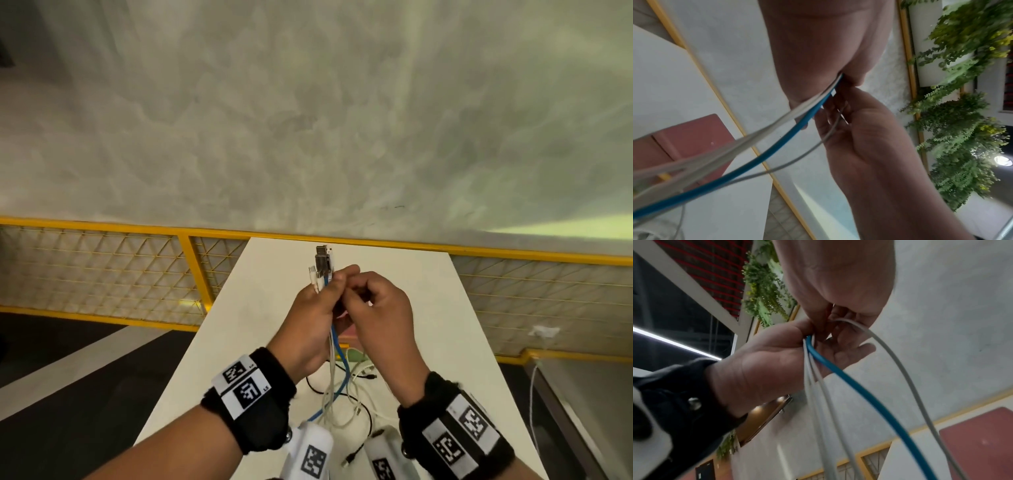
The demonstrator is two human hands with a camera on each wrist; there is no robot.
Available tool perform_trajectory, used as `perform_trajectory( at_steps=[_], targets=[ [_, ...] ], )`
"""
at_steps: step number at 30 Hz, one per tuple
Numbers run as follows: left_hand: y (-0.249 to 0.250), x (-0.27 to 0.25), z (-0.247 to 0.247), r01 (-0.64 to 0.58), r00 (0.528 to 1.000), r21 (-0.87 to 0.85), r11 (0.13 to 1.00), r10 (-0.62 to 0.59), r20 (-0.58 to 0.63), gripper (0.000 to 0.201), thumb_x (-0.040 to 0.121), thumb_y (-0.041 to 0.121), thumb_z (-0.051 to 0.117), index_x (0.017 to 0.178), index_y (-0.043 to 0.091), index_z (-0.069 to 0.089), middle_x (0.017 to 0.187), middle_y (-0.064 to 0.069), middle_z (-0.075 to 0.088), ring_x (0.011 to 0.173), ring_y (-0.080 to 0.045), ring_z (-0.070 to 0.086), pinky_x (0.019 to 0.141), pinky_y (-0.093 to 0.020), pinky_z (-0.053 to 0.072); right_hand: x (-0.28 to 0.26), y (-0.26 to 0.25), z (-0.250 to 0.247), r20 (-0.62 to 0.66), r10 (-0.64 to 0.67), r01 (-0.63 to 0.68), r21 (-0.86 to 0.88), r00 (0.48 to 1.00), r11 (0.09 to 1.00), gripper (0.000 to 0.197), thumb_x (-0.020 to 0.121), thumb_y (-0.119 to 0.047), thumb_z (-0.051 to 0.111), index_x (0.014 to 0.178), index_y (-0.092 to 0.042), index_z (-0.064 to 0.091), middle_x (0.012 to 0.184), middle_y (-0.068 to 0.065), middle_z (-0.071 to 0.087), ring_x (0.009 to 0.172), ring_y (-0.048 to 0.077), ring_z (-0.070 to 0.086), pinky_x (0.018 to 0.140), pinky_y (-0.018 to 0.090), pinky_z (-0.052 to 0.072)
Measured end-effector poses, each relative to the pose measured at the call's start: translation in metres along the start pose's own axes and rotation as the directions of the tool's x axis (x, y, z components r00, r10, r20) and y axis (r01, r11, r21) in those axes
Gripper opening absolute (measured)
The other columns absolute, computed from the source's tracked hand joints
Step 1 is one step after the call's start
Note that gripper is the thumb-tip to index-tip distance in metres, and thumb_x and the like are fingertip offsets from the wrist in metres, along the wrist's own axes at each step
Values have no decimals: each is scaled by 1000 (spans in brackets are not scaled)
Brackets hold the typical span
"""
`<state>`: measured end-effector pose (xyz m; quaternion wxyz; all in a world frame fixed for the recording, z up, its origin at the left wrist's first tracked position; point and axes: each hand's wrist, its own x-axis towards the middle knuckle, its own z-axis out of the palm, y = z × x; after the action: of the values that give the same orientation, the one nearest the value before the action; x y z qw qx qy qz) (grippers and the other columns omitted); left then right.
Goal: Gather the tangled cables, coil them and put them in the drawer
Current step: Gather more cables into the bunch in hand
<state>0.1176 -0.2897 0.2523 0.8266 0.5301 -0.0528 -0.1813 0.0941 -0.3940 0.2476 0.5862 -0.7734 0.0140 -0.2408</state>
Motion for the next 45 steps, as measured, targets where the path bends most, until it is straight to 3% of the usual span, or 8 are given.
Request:
perform_trajectory(
  at_steps=[8,13,18,26,31,35,39,45],
  targets=[
    [17,8,-14,-52,997,-24,998,51,-57,35,104,31,40,113,11,67,120,-12,72,117,-24,66,104,-45,45,-20,23,-16,-4,243,-242,73,970,968,23,91,-21,60,69,-16,67,67,0,65,64,9,57,59,26,43],
    [15,-1,-16,-21,999,-37,999,23,39,34,104,29,40,110,7,65,98,-12,76,102,-32,72,95,-45,52,-35,44,-1,431,672,-796,253,602,550,53,100,-46,37,82,-9,71,65,4,62,51,12,43,48,25,28],
    [-9,-30,-32,195,963,162,967,-220,155,33,102,31,45,92,8,67,72,-8,66,52,-17,62,58,-31,55,-4,41,-5,519,639,-770,610,568,188,32,99,-30,38,79,-14,57,61,3,51,50,18,48,49,26,42],
    [-41,-99,-145,473,709,749,464,-705,-11,31,91,39,60,73,14,67,54,0,51,32,-12,36,36,-21,27,30,56,-61,286,766,-636,746,576,199,33,102,-23,35,75,-17,54,58,-3,53,51,14,54,62,28,41],
    [-14,-77,-106,254,967,446,858,-222,-124,31,95,27,60,67,14,64,59,-5,46,40,-11,30,39,-20,24,-1,44,-39,381,709,-763,548,593,343,30,104,-29,36,88,-15,58,70,6,67,70,22,64,69,36,48],
    [-12,-52,-43,-96,994,506,857,110,2,6,85,8,72,86,3,68,58,8,60,39,1,45,41,-13,37,-27,33,-7,532,630,-819,450,566,355,30,102,-30,39,99,-13,64,101,14,70,95,29,66,89,47,48],
    [-38,-39,-18,-137,988,564,815,153,19,14,75,5,78,78,16,69,72,4,69,68,-12,64,69,-36,55,-30,25,-2,610,569,-823,511,551,249,38,101,-28,35,95,-7,66,90,12,70,85,25,70,82,41,57],
    [-36,-43,-29,33,986,568,823,-121,118,17,82,-6,67,76,9,60,52,7,48,40,-6,39,39,-17,31,-29,40,-16,620,608,-866,396,497,304,32,94,-33,43,96,-11,66,98,12,65,97,32,57,102,49,37]
  ],
)
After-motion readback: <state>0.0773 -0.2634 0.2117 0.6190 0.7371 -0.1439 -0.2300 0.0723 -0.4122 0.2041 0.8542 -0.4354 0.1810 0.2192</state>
